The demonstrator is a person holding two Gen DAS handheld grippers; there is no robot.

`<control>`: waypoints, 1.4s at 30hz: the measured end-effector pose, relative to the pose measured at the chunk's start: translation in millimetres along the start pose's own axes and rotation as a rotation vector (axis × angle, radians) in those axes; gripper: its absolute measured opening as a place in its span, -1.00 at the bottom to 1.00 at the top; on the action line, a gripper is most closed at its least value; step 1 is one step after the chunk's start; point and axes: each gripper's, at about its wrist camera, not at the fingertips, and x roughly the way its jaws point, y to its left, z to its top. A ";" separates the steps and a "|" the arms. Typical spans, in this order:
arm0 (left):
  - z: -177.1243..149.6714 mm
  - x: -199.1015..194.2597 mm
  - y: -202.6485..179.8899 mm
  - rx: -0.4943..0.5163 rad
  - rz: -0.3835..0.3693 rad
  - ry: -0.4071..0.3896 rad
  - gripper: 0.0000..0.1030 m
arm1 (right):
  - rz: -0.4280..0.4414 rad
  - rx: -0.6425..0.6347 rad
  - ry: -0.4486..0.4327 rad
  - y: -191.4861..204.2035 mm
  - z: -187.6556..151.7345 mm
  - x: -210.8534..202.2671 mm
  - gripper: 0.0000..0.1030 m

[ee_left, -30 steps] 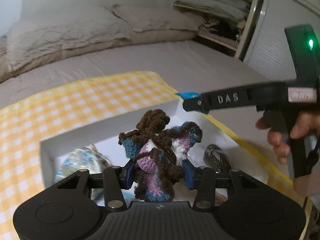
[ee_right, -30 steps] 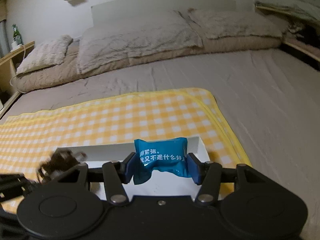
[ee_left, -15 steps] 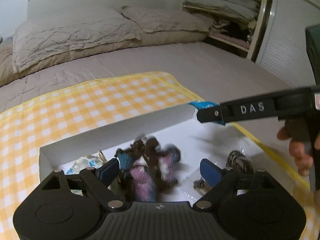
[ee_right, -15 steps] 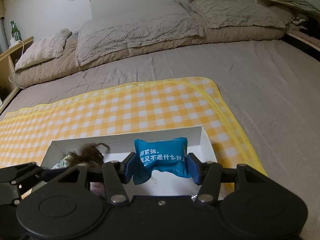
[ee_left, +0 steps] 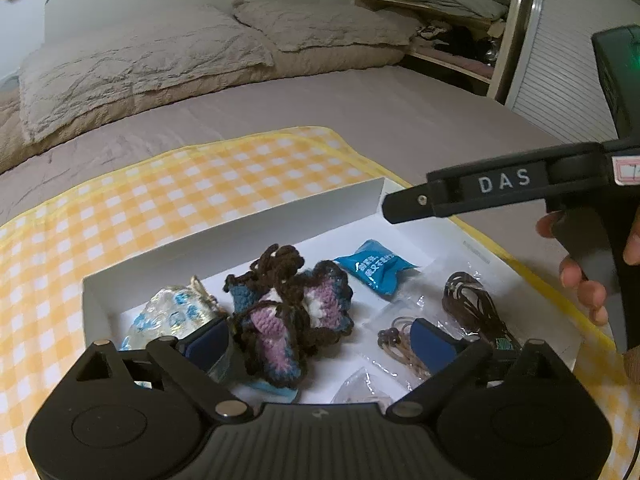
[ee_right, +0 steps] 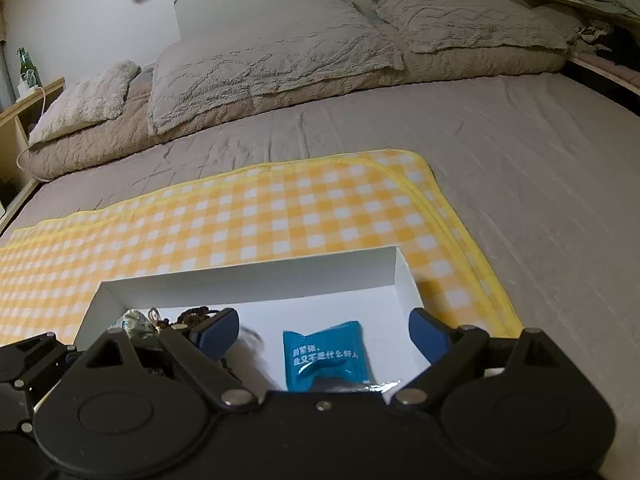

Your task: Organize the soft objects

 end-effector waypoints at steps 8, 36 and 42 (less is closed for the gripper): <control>5.2 -24.9 7.7 -0.044 0.040 -0.019 0.91 | 0.022 -0.034 0.003 14.2 1.0 -15.2 0.89; -6.8 -201.0 14.5 -0.134 0.310 -0.171 1.00 | 0.020 -0.170 -0.158 67.0 -16.9 -165.4 0.98; -28.0 -239.3 -2.2 -0.130 0.374 -0.213 1.00 | 0.040 -0.186 -0.199 75.1 -30.8 -206.7 1.00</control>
